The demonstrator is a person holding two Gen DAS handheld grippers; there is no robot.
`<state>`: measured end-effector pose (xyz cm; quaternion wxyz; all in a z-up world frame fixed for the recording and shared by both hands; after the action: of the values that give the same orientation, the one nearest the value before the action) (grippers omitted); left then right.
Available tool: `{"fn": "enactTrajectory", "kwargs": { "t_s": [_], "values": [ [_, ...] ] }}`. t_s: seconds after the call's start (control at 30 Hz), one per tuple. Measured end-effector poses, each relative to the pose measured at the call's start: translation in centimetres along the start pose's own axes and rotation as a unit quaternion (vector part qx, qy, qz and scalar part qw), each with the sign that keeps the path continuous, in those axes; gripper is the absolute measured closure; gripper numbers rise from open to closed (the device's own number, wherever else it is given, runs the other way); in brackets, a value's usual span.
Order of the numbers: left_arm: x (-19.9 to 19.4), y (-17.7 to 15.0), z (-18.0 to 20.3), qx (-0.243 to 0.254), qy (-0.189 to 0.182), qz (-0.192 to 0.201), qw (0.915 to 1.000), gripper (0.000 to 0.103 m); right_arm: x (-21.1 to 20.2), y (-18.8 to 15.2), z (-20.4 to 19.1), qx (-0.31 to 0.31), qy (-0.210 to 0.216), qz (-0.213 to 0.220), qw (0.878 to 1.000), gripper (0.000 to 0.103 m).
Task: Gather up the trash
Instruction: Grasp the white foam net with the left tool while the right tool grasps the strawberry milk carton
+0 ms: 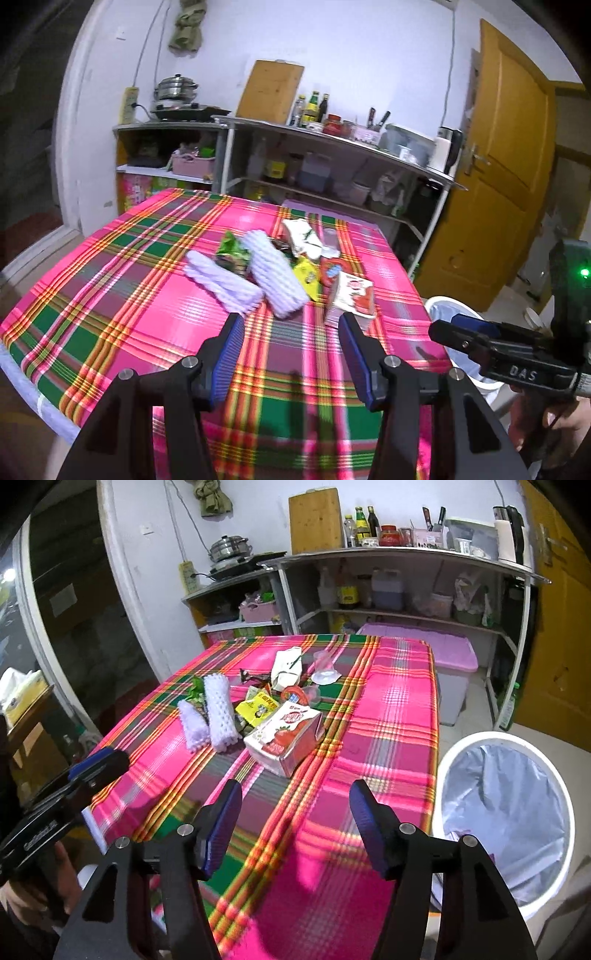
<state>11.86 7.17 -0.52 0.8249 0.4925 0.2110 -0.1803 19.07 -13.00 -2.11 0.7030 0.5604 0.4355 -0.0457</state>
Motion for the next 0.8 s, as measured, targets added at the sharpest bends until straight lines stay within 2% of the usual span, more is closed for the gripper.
{"fn": "enactTrajectory", "kwargs": {
  "t_s": [0.53,0.73,0.8],
  "values": [
    [2.1,2.0,-5.1,-0.031,0.016,0.005,0.9994,0.050,8.2,4.3,-1.8,0.028,-0.033,-0.026,0.999,0.036],
    [2.5,2.4,-6.2,-0.042,0.015,0.002,0.9990,0.050,10.0,4.2,-1.2,0.039,-0.071,-0.050,0.995,0.034],
    [2.7,2.5,-6.2,-0.041,0.013,0.000,0.9991,0.050,10.0,3.8,-0.6,0.046,-0.071,-0.051,0.995,0.030]
  ]
}}
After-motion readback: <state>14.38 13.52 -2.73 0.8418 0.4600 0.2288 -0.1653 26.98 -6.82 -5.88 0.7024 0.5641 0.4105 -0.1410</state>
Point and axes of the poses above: each gripper's, at about its wrist camera, not at the fingertips, and x roughly the way its jaws point, z to its right, y to its top, the point moved 5 cm from there along x, roughly the way its jaws point, and after that the axes turned 15 degrees about -x, right-handed, at the moved point
